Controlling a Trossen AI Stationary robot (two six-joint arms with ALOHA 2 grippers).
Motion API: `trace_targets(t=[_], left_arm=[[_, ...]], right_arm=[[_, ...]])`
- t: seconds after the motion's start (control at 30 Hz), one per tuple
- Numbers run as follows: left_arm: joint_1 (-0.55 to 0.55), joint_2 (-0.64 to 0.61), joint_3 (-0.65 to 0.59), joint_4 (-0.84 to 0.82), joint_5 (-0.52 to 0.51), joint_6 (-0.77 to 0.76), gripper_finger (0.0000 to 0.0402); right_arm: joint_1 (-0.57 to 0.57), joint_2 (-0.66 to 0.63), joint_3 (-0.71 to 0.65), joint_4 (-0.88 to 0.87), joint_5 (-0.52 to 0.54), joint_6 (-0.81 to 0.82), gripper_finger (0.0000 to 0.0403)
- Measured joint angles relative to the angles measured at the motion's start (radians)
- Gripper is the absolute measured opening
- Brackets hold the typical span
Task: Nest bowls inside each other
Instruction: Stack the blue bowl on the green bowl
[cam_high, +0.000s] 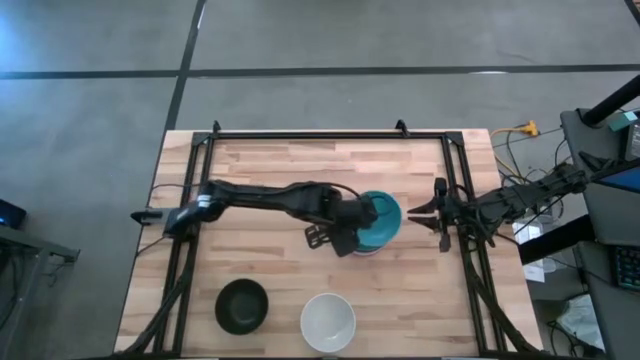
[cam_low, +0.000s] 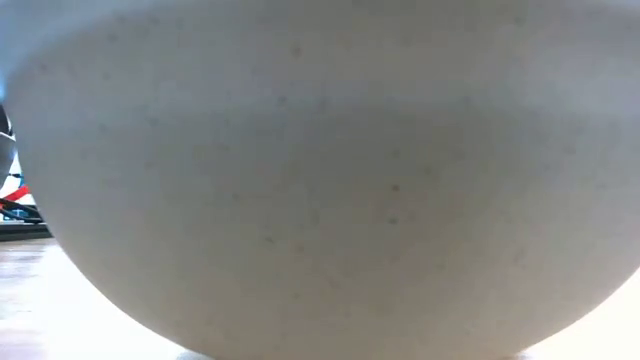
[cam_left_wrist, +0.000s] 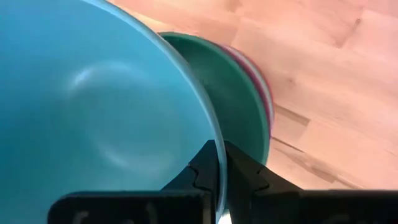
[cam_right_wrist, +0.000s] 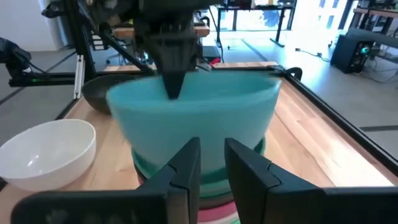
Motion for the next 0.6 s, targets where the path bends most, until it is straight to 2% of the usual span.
trace_targets(t=[0.37,0.5,0.6], left_arm=[[0.006,0.005,-0.002,-0.054,0.051,0.017,0.0000],[0.013,-0.005,-0.001,-0.067,0.141,-0.008,0.0000],[0.020,-0.004,-0.005,-0.091,0.144,-0.006,0.0000]], right_arm=[[0.000,-0.034,-0.032,0.004,0.016,-0.068,0.0068],[0.000,-0.039,-0.051,0.009,0.094,-0.080,0.0068],[0.000,-0.039,-0.061,0.010,0.149,-0.086,0.0068]])
